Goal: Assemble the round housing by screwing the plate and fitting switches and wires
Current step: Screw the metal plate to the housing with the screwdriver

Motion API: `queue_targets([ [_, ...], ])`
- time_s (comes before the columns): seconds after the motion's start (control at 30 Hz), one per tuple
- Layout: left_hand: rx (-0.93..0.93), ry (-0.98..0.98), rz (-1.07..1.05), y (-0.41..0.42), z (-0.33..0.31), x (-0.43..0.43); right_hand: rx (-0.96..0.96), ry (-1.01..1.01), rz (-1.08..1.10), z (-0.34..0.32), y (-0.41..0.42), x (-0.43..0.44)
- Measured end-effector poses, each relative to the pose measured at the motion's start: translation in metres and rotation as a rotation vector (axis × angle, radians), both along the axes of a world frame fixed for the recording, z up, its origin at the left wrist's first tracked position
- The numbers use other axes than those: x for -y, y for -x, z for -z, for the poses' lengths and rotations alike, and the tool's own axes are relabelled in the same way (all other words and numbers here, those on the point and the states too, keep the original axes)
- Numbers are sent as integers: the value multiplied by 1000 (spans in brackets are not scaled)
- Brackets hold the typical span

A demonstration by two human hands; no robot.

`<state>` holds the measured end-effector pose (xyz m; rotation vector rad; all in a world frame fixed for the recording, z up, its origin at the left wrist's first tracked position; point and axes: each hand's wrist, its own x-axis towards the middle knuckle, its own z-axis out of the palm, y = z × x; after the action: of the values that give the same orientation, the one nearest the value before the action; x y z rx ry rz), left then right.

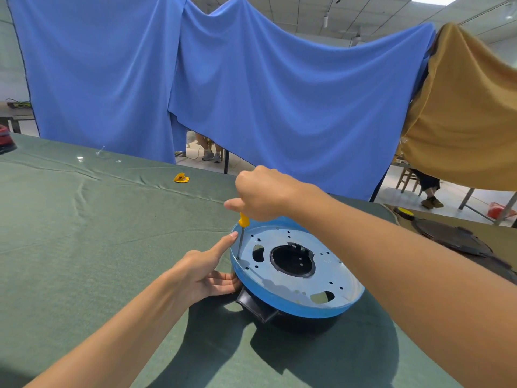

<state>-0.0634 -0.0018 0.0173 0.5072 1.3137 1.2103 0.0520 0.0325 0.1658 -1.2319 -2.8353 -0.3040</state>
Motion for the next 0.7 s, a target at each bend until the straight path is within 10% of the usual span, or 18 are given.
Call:
queue_targets([
  [0.7, -1, 15, -19, -2, -1, 0, -52, 41, -50, -2, -7, 1],
])
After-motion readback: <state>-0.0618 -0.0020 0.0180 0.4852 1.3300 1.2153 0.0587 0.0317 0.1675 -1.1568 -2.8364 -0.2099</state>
